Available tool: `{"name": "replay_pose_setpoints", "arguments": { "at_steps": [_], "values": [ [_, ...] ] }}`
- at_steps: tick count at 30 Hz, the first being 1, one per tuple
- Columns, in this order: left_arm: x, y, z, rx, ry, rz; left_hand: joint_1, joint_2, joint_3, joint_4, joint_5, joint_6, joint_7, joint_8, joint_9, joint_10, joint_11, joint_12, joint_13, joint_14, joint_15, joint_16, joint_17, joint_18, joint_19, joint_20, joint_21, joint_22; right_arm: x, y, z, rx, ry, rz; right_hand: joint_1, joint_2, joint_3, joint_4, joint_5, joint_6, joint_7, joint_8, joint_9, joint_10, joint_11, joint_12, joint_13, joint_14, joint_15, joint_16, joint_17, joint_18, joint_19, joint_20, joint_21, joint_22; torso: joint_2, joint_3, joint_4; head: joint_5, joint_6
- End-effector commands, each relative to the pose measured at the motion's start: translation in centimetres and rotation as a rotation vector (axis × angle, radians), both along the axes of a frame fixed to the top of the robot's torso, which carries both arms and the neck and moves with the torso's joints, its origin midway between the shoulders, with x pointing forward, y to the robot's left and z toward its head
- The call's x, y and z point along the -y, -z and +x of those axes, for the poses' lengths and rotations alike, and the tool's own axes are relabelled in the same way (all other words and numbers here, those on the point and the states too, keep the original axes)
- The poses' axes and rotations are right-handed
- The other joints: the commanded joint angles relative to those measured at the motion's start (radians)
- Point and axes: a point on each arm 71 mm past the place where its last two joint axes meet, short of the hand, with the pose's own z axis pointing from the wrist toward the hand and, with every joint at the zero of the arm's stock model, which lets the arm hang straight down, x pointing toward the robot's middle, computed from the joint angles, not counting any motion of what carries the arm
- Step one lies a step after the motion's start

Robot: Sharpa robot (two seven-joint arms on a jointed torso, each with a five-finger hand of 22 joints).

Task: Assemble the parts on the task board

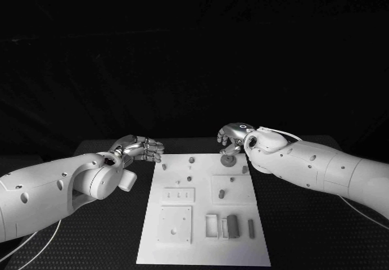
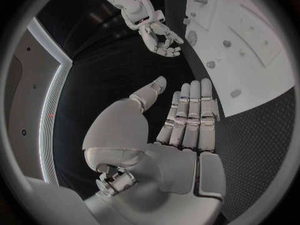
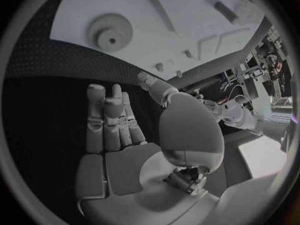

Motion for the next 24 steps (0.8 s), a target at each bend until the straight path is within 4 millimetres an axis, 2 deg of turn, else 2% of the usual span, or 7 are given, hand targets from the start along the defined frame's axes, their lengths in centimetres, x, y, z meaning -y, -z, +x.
{"name": "replay_pose_setpoints", "arguments": {
  "at_steps": [1, 2, 4, 6, 7, 11, 24],
  "values": [
    [0.2, -0.2, 0.0, 0.014, 0.014, -0.006, -0.01, -0.001, -0.002, 0.0, -0.002, -0.005, 0.002, -0.003, -0.002, 0.004, 0.005, -0.004, 0.001, 0.005, 0.004, -0.004, 0.002, 0.01, -0.004, -0.002, -0.005, 0.001, 1.1, 0.9, 0.4, -0.113, 0.05, -0.04, 0.0, -0.018, -0.009, 0.02, -0.002, -0.007, 0.001, 0.003, 0.01, 0.109, -0.028, 0.069, 0.083, -0.026, -0.023, 0.035, 0.022, 0.063, -0.011, -0.001, 0.02, 0.025, -0.002, 0.0038, -0.0041, -0.004, 0.002],
    [0.2, -0.1, 0.1, 0.013, 0.015, -0.005, -0.01, -0.001, -0.002, 0.0, -0.002, -0.006, 0.002, -0.003, -0.002, 0.004, 0.005, -0.004, 0.001, 0.005, 0.004, -0.004, 0.002, 0.01, -0.004, -0.002, -0.005, 0.001, 1.5, 1.0, 0.5, -0.135, 0.059, -0.027, 0.001, -0.036, -0.034, 0.044, -0.005, -0.018, 0.003, 0.006, 0.031, 0.037, -0.037, 0.261, 0.368, -0.053, -0.037, 0.048, 0.024, 0.063, -0.031, 0.003, 0.035, 0.022, -0.001, 0.0037, -0.0031, -0.005, 0.003],
    [0.2, -0.1, 0.1, 0.012, 0.016, -0.005, -0.01, -0.001, -0.002, 0.0, -0.002, -0.006, 0.002, -0.003, -0.002, 0.004, 0.006, -0.004, 0.001, 0.005, 0.004, -0.004, 0.002, 0.01, -0.004, -0.002, -0.005, 0.001, 1.7, 1.1, 0.5, -0.151, 0.061, -0.021, 0.013, -0.037, -0.043, 0.043, -0.003, -0.029, -0.03, 0.0, 0.038, -0.048, -0.044, 0.461, 0.598, -0.043, -0.022, 0.077, 0.031, 0.063, -0.023, -0.001, 0.058, 0.025, -0.001, 0.0037, -0.0016, -0.008, 0.004],
    [0.1, -0.1, 0.2, 0.011, 0.016, -0.004, -0.01, -0.001, -0.002, 0.0, -0.002, -0.006, 0.002, -0.003, -0.002, 0.004, 0.006, -0.004, 0.002, 0.005, 0.004, -0.004, 0.002, 0.01, -0.004, -0.002, -0.005, 0.002, 1.7, 1.3, 0.5, -0.169, 0.054, -0.03, 0.013, -0.033, -0.042, 0.046, -0.001, -0.039, -0.007, -0.009, 0.044, -0.148, -0.042, 0.703, 0.842, -0.048, -0.035, 0.148, 0.068, 0.063, -0.03, -0.005, 0.081, 0.023, -0.001, 0.0035, -0.0011, -0.009, 0.003],
    [0.1, -0.1, 0.2, 0.01, 0.016, -0.004, -0.01, -0.001, -0.002, 0.0, -0.002, -0.006, 0.002, -0.003, -0.002, 0.004, 0.006, -0.004, 0.002, 0.005, 0.004, -0.004, 0.002, 0.01, -0.004, -0.002, -0.005, 0.002, 1.7, 1.3, 0.5, -0.178, 0.051, -0.032, 0.017, -0.022, -0.034, 0.048, -0.001, -0.039, -0.011, -0.01, 0.047, -0.149, -0.043, 0.769, 0.892, -0.06, -0.037, 0.165, 0.082, 0.063, -0.03, -0.006, 0.091, 0.025, -0.001, 0.003, -0.0014, -0.009, 0.001],
    [0.1, 0.0, 0.3, 0.008, 0.017, -0.003, -0.01, 0.0, -0.002, 0.0, -0.002, -0.006, 0.003, -0.003, -0.002, 0.004, 0.006, -0.004, 0.002, 0.005, 0.004, -0.005, 0.003, 0.01, -0.004, -0.002, -0.005, 0.002, 2.0, 1.7, 0.9, -0.225, 0.062, -0.025, 0.011, -0.017, -0.024, 0.052, 0.0, -0.049, -0.009, -0.017, 0.058, -0.17, -0.042, 0.918, 0.978, -0.073, -0.033, 0.24, 0.139, 0.063, -0.032, -0.014, 0.129, 0.023, -0.001, 0.0044, -0.0014, -0.008, -0.002],
    [0.1, 0.1, 0.3, 0.005, 0.021, -0.002, -0.011, 0.001, -0.002, 0.001, -0.002, -0.007, 0.003, -0.003, -0.003, 0.003, 0.006, -0.006, 0.002, 0.005, 0.004, -0.006, 0.004, 0.01, -0.005, -0.001, -0.006, 0.002, 3.0, 2.3, 0.8, -0.258, 0.063, -0.018, -0.003, -0.003, -0.021, 0.053, -0.001, -0.046, -0.01, -0.016, 0.068, -0.162, -0.042, 0.998, 0.989, -0.007, -0.032, 0.276, 0.271, 0.063, -0.021, -0.025, 0.153, 0.021, -0.001, 0.0005, -0.003, -0.013, -0.005]
  ]
}}
